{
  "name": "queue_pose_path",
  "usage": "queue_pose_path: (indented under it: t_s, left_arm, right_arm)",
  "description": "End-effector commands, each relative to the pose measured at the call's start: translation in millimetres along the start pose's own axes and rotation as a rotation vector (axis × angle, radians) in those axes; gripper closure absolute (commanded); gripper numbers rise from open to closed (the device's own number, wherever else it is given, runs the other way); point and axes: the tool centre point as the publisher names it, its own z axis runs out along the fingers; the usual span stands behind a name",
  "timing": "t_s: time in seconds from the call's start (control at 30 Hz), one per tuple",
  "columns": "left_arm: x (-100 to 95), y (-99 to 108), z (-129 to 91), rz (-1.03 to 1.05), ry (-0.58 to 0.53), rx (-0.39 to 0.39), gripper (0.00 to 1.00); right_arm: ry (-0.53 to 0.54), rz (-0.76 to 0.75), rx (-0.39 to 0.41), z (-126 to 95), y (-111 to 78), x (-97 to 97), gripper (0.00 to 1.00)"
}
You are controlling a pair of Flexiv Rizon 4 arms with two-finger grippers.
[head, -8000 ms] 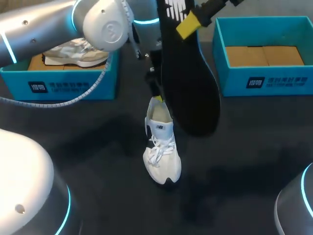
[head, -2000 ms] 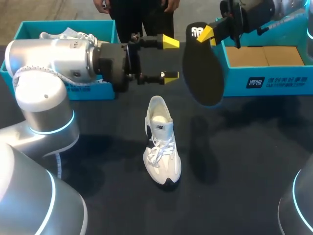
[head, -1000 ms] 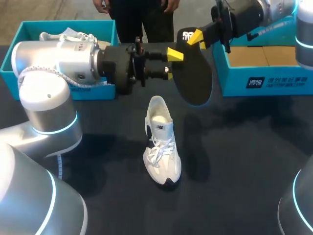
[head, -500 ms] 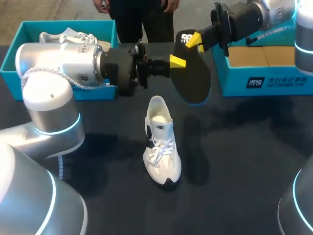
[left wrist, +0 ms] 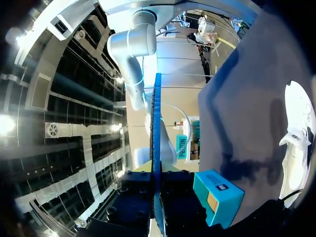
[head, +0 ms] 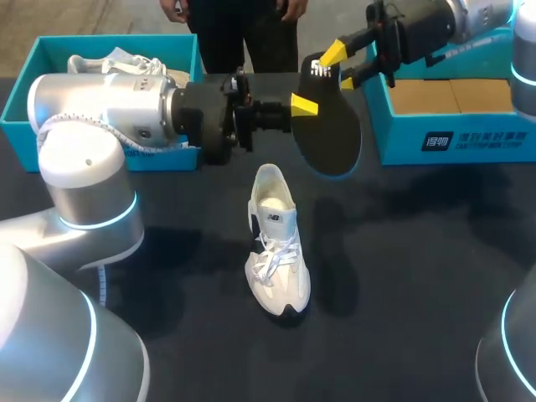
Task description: Take the shoe out of the shoebox, open the shoe tongue, remove and reinsert the insole, then place the shoe into the shoebox
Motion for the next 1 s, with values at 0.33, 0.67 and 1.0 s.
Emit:
queue_pose_path:
  t_s: [0.33,0.67,1.0]
  left_arm:
    - [-5.1,2,-9,0.018,-0.002,-0.014,1.00]
    - [-6.6,3,-11,0.021,-0.003,-0.015,1.00]
    - [-9.2,5,-15,0.029,-0.014,-0.021,1.00]
  right_arm:
    - [-0.017,-0.020,-0.212,-25,-46.1,-2.5,0.00]
    - [-0.034,-0.040,-0.285,-43,-61.1,-4.1,0.00]
    - [-0.052,-0.041,-0.472,-57,-70.0,-5.0,0.00]
